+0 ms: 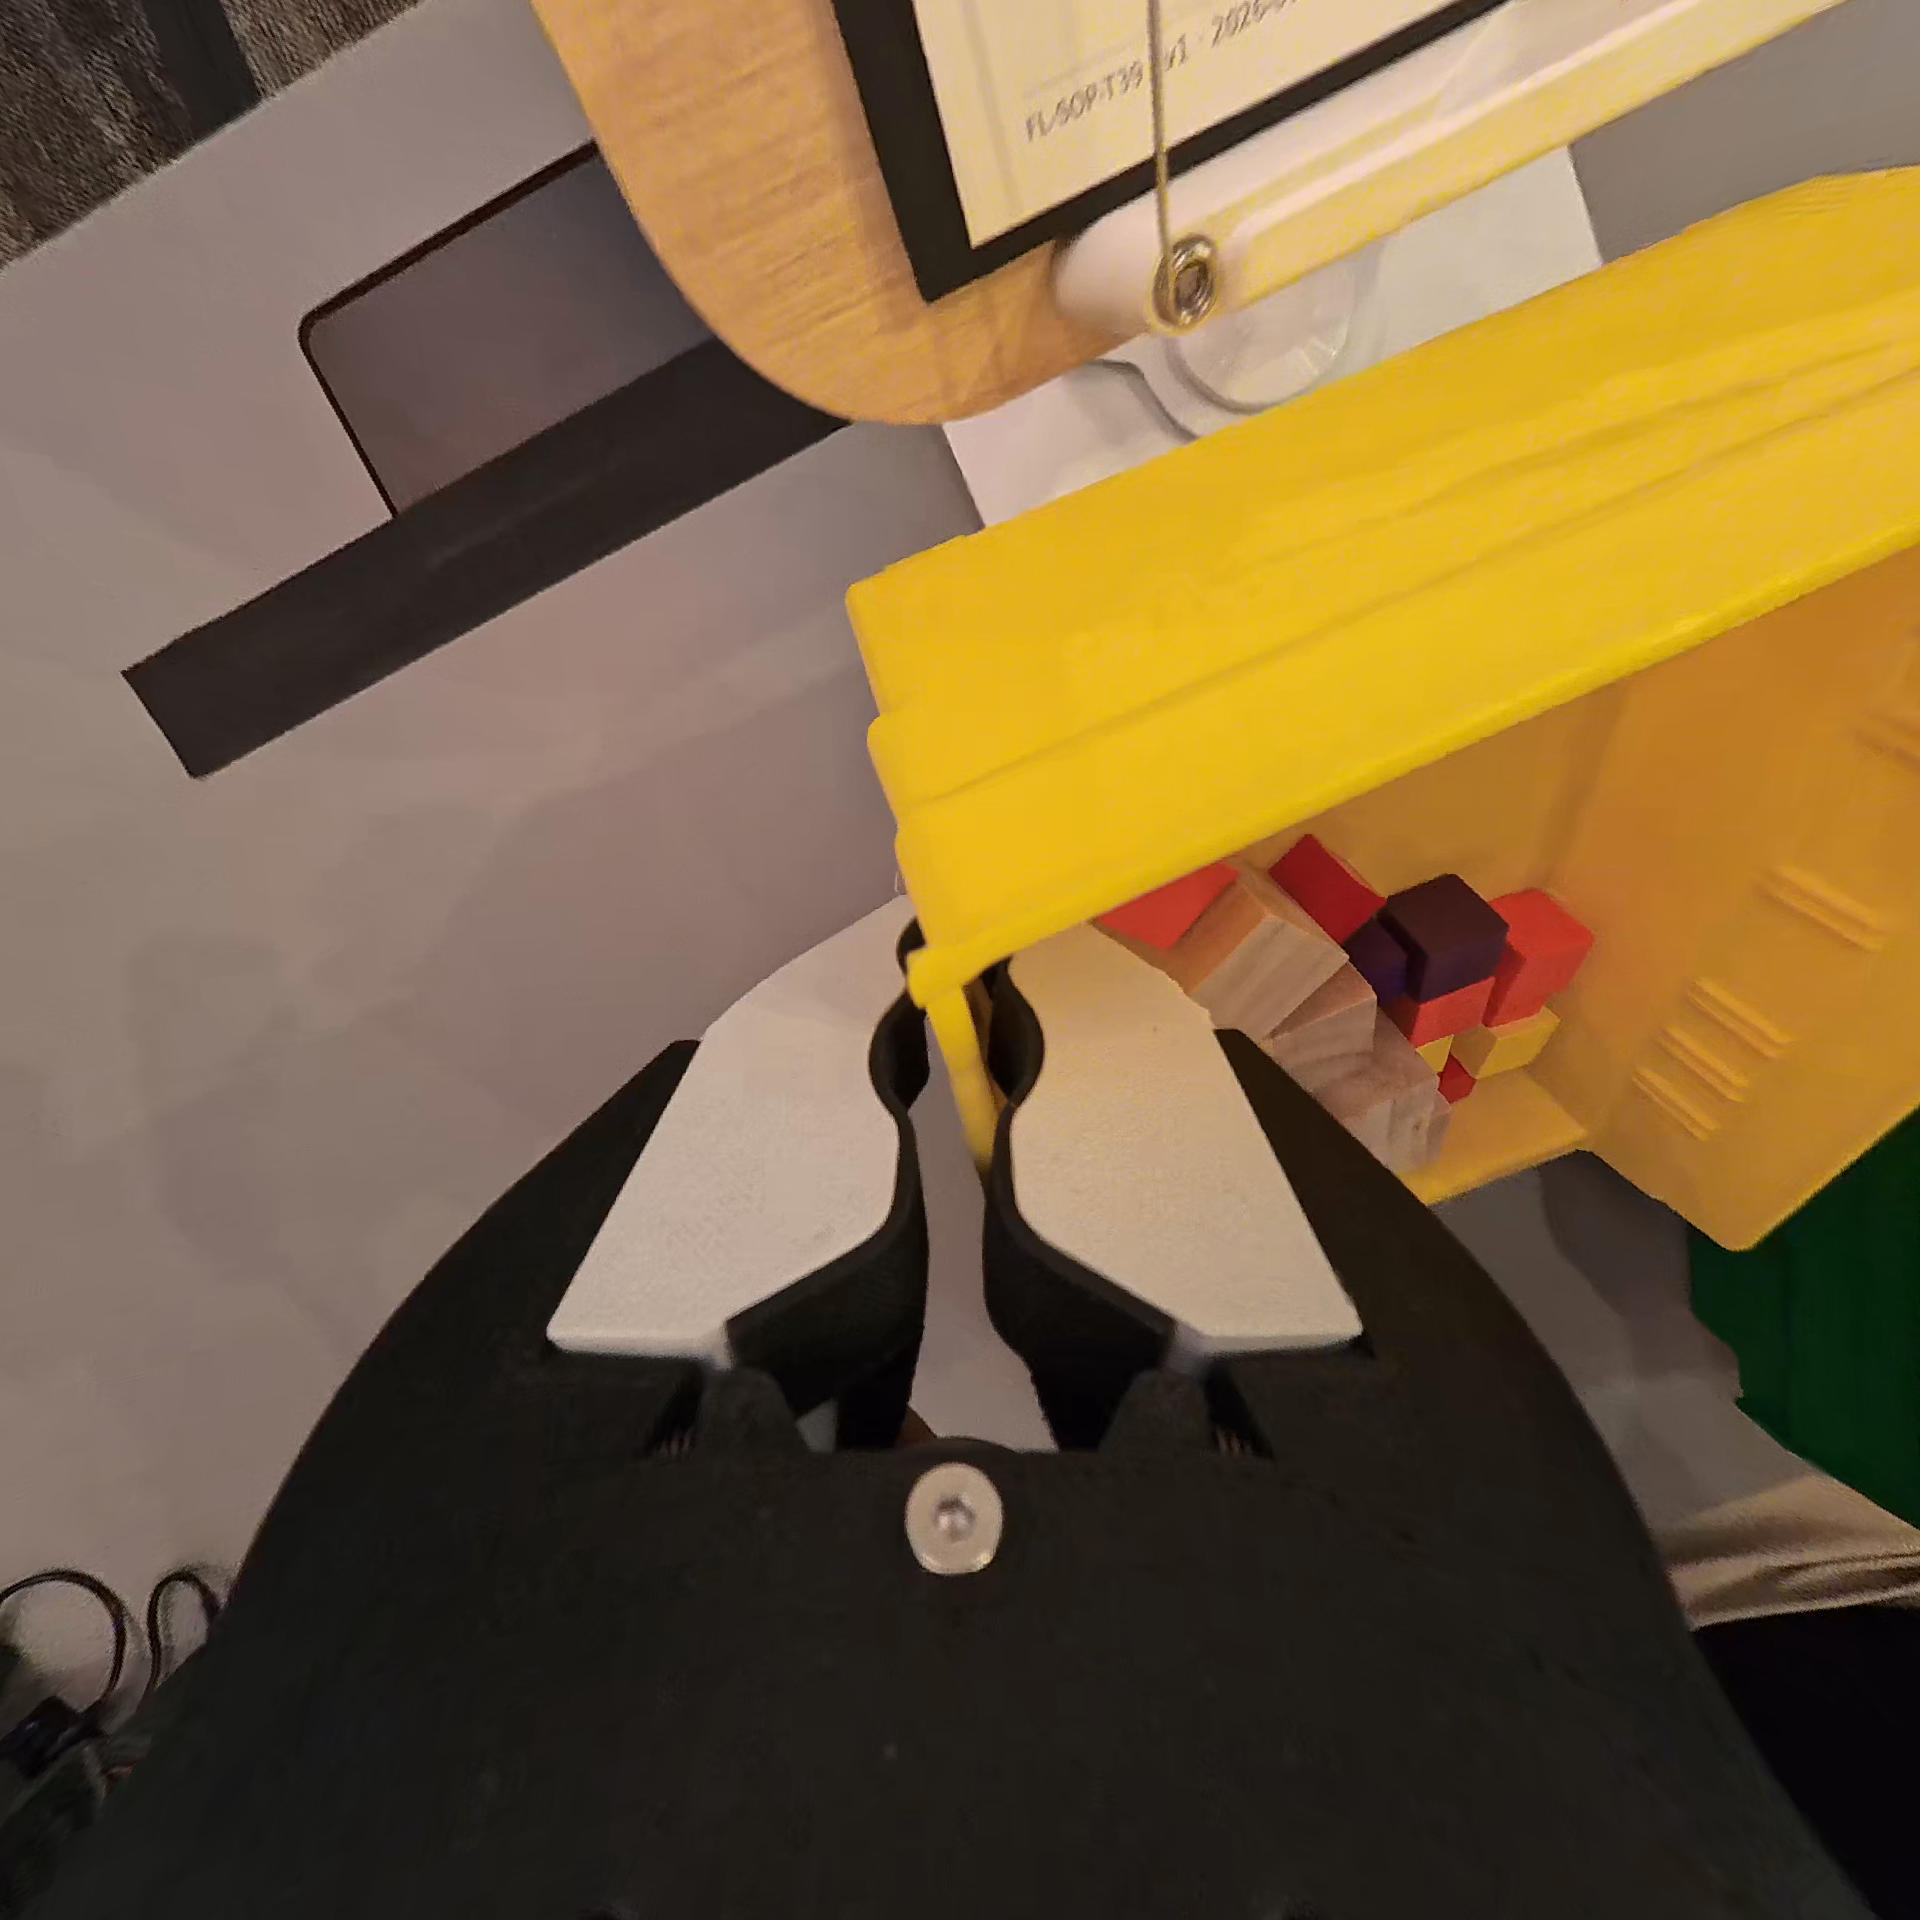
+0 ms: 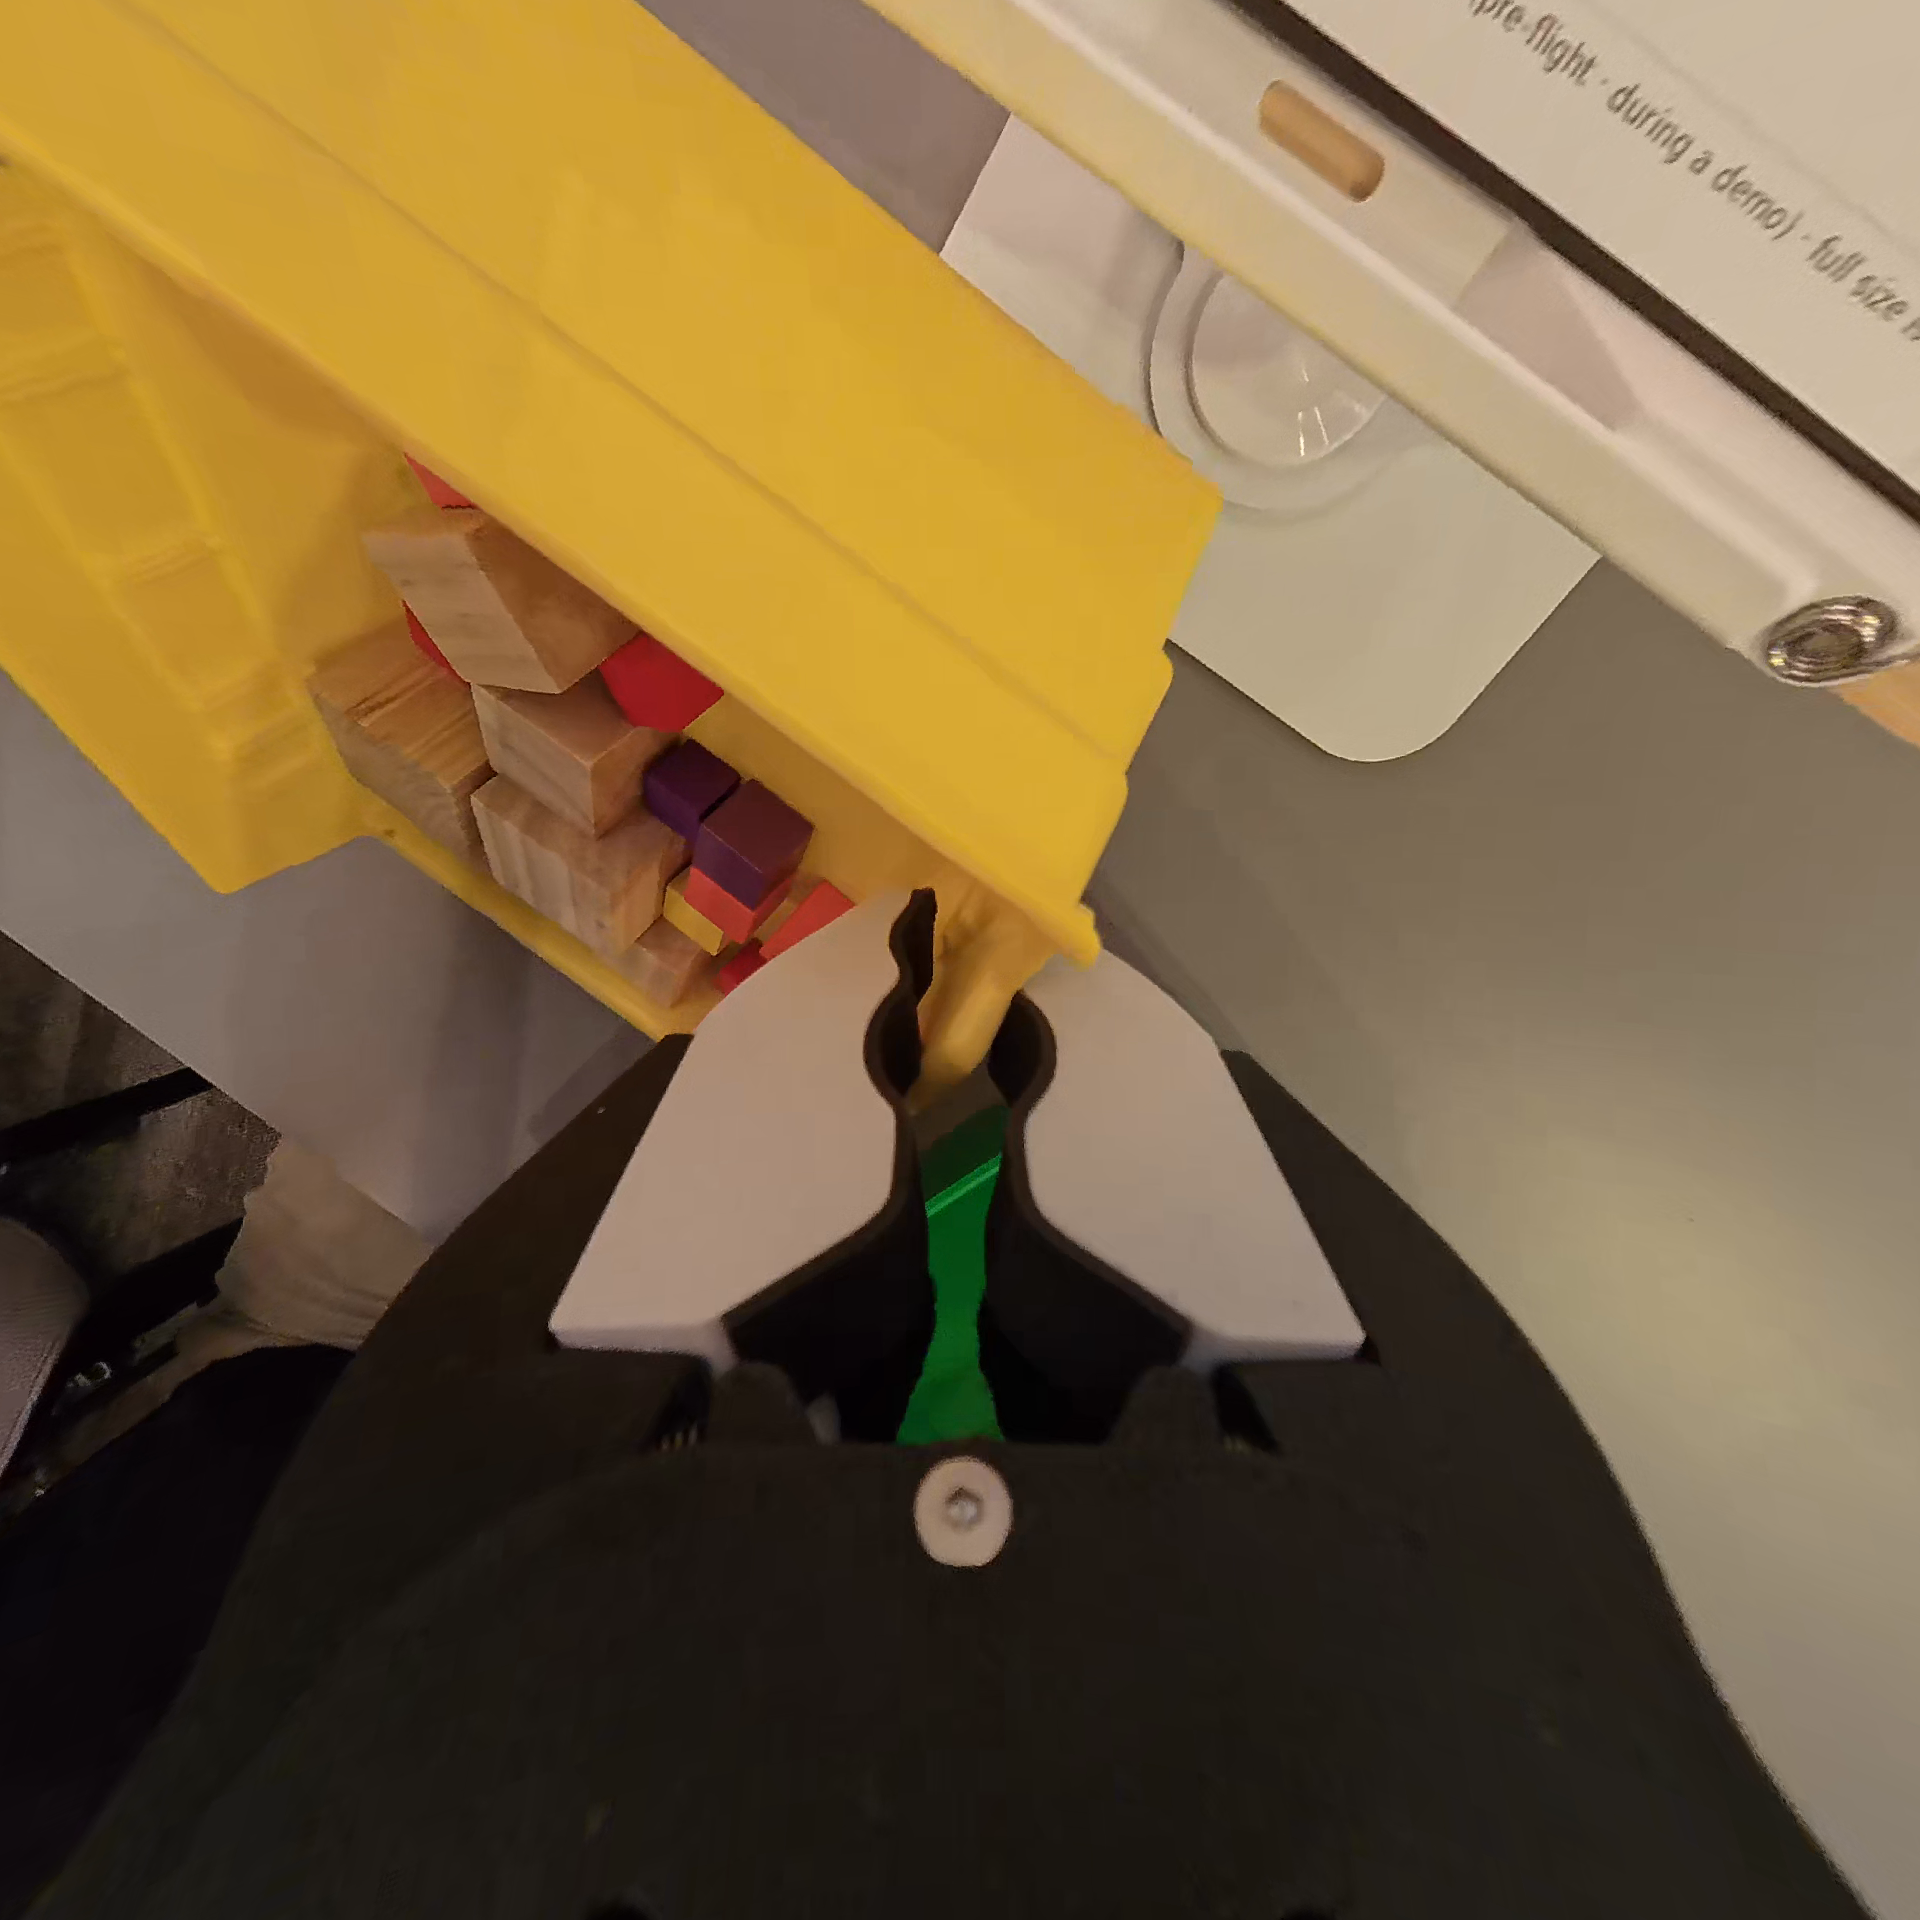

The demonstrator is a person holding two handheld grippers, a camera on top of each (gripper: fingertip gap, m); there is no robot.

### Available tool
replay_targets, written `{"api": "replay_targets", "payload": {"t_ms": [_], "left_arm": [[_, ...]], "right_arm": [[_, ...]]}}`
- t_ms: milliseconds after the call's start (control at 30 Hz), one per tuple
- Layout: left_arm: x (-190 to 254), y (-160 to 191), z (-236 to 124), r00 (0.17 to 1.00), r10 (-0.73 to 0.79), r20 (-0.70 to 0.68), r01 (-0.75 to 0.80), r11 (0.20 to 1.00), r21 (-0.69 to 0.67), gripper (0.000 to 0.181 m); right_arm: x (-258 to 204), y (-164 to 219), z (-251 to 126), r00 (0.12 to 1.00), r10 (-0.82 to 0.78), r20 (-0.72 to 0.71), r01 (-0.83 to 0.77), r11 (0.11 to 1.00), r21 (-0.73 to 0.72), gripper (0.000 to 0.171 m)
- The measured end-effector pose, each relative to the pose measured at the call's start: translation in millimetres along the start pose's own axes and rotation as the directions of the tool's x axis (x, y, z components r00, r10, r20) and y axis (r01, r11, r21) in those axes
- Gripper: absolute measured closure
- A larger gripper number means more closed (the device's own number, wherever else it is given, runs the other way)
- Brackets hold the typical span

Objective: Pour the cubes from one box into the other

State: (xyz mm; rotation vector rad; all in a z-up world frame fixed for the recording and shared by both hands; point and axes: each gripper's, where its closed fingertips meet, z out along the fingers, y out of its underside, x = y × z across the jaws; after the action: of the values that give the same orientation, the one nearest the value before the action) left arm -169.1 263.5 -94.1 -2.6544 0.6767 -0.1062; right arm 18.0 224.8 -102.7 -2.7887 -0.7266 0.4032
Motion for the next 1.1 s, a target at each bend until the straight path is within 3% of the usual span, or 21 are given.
{"api": "replay_targets", "payload": {"t_ms": [1100], "left_arm": [[35.3, -91.2, -68.8, 0.997, 0.066, 0.026, -0.068, 0.991, 0.112, 0.175]], "right_arm": [[39.2, -22.9, -101.6, 0.999, 0.042, -0.013, -0.04, 0.991, 0.126, 0.167]]}}
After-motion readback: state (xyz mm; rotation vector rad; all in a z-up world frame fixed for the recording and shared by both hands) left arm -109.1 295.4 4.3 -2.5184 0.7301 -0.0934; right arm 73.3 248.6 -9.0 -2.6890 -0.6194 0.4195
